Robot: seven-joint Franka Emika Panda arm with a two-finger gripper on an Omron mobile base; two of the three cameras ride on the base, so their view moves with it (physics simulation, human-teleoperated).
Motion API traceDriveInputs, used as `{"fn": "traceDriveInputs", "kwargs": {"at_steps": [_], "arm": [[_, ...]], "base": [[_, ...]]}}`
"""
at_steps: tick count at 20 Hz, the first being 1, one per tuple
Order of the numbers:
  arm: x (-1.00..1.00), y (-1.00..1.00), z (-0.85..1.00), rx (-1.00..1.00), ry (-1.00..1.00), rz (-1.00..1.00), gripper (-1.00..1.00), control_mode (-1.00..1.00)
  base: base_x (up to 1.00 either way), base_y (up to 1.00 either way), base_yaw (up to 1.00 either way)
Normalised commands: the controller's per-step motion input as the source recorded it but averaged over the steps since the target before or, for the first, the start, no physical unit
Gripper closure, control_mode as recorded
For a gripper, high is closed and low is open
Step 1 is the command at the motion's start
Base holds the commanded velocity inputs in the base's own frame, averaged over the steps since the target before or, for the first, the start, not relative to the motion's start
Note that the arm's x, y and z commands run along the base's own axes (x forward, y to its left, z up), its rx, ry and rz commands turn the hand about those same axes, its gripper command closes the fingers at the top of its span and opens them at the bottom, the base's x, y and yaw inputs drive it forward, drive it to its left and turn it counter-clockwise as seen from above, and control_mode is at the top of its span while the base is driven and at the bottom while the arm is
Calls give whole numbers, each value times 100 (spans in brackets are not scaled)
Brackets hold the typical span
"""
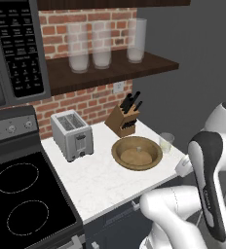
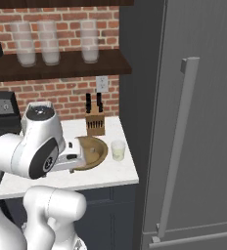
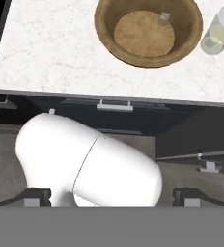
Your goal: Grab a lemon wedge from the fridge and one ice cube from the ice bowl, and put them in the glass of lemonade.
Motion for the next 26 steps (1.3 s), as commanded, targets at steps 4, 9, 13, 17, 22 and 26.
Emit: {"fn": "traceDriveInputs", "kwargs": {"at_steps": [4, 9, 13, 17, 22, 26], "arm": [[-21, -12, 0, 0, -2, -14, -100, -100], [38, 22, -14, -1, 2, -31, -100, -100], [26, -2, -13, 0, 3, -33, -100, -100], [0, -9, 0, 0, 0, -6, -100, 100], [0, 0, 0, 0, 0, 0, -100, 100], [0, 0, 0, 0, 0, 0, -100, 100]], "base": [[0, 0, 0], [0, 0, 0], [0, 0, 0], [-12, -19, -5], [-73, -65, -13], [-51, -70, -21]]}}
